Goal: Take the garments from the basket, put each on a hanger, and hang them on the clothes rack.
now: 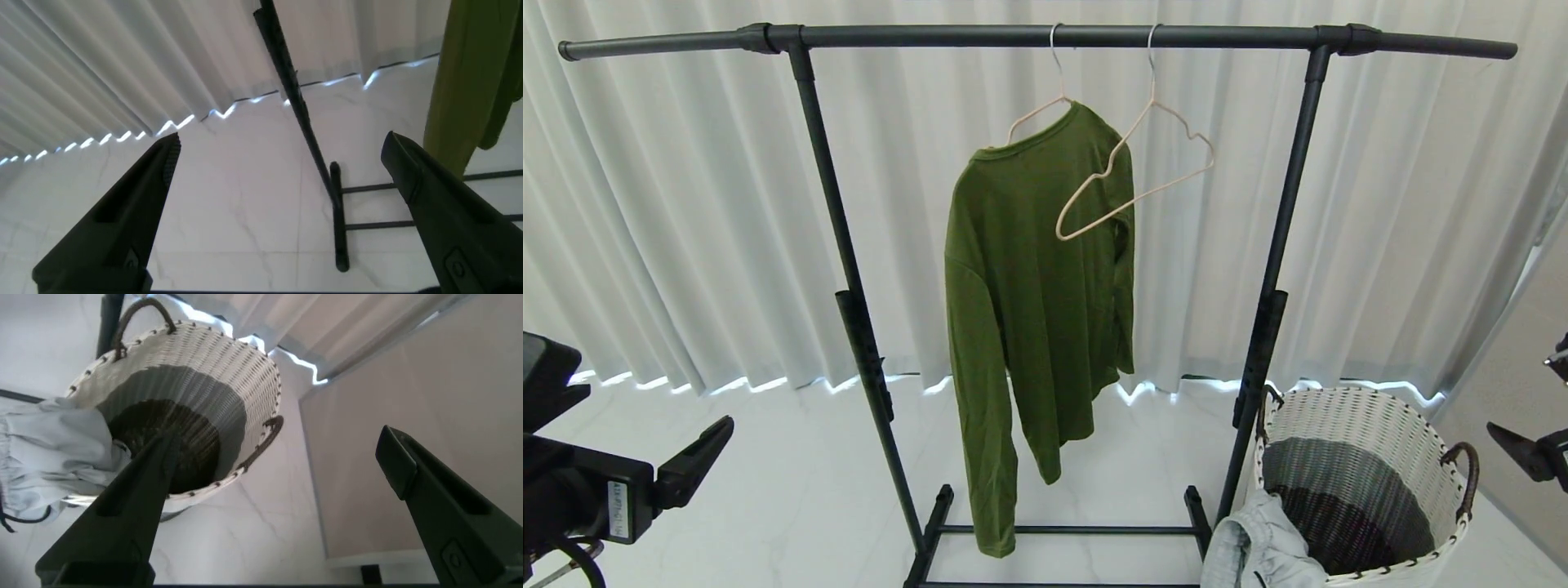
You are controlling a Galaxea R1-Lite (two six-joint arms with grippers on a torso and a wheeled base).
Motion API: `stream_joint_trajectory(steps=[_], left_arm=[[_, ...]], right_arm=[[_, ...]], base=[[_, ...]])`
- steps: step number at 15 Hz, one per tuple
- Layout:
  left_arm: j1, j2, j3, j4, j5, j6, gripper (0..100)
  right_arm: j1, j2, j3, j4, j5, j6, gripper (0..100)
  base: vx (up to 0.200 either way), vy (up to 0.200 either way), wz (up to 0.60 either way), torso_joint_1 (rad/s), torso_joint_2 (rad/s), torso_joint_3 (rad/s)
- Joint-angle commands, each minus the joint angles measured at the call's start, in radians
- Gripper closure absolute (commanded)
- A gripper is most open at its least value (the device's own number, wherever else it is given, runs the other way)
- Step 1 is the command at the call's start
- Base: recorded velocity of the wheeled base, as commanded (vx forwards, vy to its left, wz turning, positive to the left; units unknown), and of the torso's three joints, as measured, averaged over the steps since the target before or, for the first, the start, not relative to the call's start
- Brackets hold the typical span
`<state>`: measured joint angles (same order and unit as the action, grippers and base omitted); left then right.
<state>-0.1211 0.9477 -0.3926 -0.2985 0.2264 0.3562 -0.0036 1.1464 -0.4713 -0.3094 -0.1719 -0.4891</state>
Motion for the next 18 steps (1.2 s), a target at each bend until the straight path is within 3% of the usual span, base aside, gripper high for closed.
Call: stream_joint_trajectory(steps=[1,5,11,13,17,18], left_arm=[[0.000,-0.004,0.000,-0.001,0.001,0.000,0],[-0.017,-0.010,0.001,-0.001,0.001,0.003,0],[-0.035,-0.009,0.009,-0.001,-0.001,0.000,0],[-0.052,-0.012,0.027,-0.001,-0.001,0.000,0],[-0.063,-0.063,0.077,-0.001,-0.001,0.004,0],[-0.065,-0.063,0.075,-0.001,-0.001,0.004,0]], right_arm=[[0.002,-0.002,0.000,0.001,0.002,0.000,0],[0.036,-0.011,0.037,0.004,0.012,0.000,0],[0.106,0.026,0.134,0.004,0.012,0.006,0],[0.125,0.033,0.192,0.004,0.012,0.007,0],[0.217,0.138,0.286,0.001,0.104,0.026,0],[0.277,0.210,0.278,-0.004,0.124,0.090,0]], base=[[0.000,0.000,0.00,0.000,0.00,0.000],[0.000,0.000,0.00,0.000,0.00,0.000],[0.200,0.000,0.00,0.001,0.00,0.001],[0.000,0.000,0.00,0.000,0.00,0.000],[0.000,0.000,0.00,0.000,0.00,0.000],[0.000,0.000,0.00,0.000,0.00,0.000]])
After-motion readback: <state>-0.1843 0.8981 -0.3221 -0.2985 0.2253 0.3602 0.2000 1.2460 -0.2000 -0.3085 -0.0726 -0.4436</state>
